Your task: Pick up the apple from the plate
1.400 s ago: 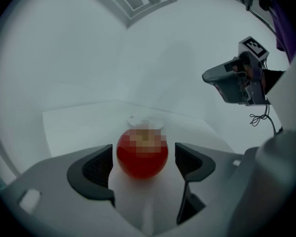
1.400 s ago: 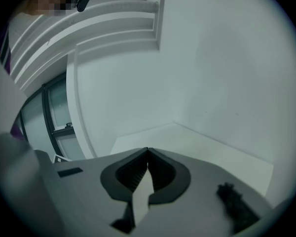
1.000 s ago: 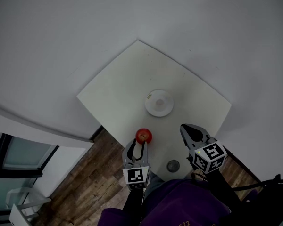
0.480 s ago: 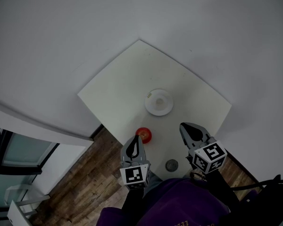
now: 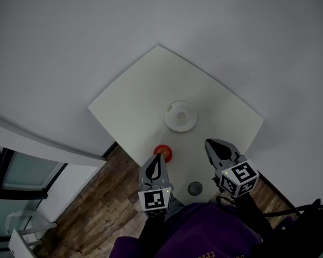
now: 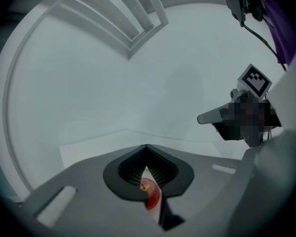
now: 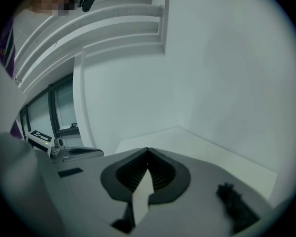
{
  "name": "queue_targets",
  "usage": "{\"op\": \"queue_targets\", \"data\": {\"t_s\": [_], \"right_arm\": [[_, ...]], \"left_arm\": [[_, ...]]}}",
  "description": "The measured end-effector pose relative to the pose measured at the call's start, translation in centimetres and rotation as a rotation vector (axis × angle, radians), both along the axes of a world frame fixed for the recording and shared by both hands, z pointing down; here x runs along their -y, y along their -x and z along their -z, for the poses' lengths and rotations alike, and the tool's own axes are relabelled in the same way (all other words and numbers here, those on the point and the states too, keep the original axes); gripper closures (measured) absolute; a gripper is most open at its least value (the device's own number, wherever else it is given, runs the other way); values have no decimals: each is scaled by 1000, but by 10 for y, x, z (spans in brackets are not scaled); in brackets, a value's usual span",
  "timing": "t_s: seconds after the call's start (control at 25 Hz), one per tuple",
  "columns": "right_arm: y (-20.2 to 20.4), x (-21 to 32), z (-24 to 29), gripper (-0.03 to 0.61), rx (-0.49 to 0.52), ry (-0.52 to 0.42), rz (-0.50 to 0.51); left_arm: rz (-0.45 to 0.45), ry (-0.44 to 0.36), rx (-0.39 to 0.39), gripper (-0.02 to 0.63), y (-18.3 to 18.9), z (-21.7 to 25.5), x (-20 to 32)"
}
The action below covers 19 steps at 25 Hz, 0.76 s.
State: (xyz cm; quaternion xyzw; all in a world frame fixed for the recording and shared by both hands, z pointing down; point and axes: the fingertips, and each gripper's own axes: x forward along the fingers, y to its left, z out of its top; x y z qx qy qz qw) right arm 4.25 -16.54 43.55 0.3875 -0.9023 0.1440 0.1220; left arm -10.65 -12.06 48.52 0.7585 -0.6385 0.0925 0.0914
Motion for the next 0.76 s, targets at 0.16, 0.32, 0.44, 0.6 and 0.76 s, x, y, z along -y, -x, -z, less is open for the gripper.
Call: {"op": "queue_targets", "data": {"t_s": [0.16,0.32,0.44,0.6,0.76], "right_arm": [[0,-1,-3,568,2,5,2],[0,-1,-2,568,4,6,-3],[-1,1,-2,568,3,9,-5],[-2,3,-4,568,-2,10,-7],[-1,6,-2,568,-2,5,-2]], "left_arm": [[8,21,-5,606,0,-2,-3],[4,17,-6,606,0,1,-2],[2,11,-13,606,-1,3,0],[-3,11,-13,606,-3,1,1],[7,17,0,606,3,-5,3]]}}
